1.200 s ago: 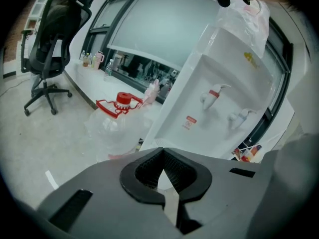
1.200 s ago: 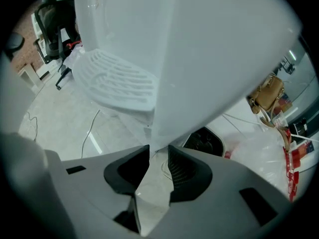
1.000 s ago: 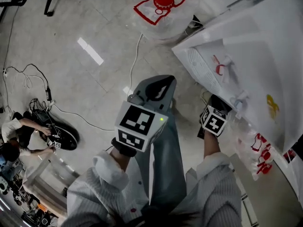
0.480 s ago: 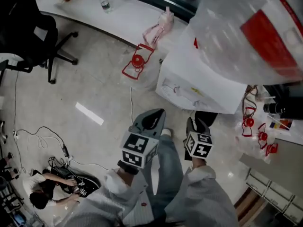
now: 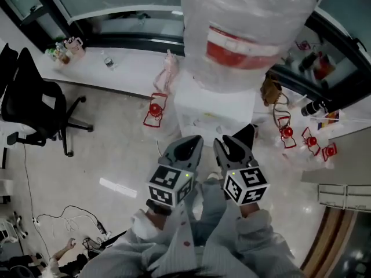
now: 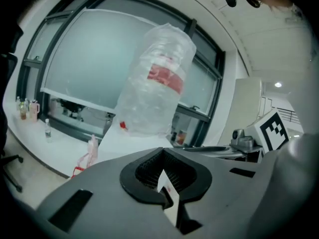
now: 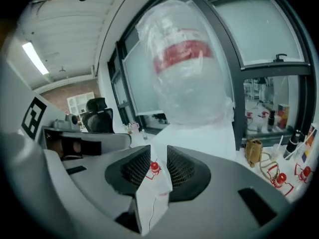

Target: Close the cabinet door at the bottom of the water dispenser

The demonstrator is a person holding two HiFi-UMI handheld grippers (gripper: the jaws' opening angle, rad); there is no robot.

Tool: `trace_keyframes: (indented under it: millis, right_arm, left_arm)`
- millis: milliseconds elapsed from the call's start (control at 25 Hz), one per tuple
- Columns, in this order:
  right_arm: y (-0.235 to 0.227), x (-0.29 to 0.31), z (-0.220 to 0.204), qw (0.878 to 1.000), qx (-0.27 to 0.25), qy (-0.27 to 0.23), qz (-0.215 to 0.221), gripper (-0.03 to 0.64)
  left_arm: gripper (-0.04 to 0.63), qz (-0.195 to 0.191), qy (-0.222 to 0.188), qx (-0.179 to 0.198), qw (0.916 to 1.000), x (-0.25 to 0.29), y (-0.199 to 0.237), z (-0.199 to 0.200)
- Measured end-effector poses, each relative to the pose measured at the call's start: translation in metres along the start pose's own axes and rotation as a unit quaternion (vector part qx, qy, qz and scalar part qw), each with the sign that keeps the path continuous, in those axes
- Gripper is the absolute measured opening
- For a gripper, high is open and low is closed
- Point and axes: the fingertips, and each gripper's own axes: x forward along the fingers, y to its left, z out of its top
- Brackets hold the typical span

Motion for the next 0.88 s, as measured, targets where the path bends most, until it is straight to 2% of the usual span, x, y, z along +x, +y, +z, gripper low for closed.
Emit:
trace_keyframes:
  millis: [160, 360, 560, 880]
  right_arm:
    - [0.017, -0.037, 0.041, 0.998, -0.025, -0.058, -0.013, 0.056]
    - [0.038, -0.067, 0.069, 0.993, -0.057, -0.099, -0.02, 0.025]
    - [0.047, -0.079, 0.08, 0.991, -0.059, -0.117, -0.007, 0.015]
    - [0.048, -0.085, 0.091, 0.991, -0.056, -0.118, 0.006, 0.014]
  left_arm:
    - [0.011, -0.031, -0.022, 0.036, 0.9987, -0.013, -0.03, 0.03]
    - [0.011, -0.048, -0.057, 0.064, 0.9952, -0.035, -0.054, 0.058]
    - [0.011, -0.044, -0.083, 0.08, 0.9924, -0.048, -0.064, 0.07]
    - [0.011, -0.041, -0.088, 0.092, 0.991, -0.053, -0.071, 0.075]
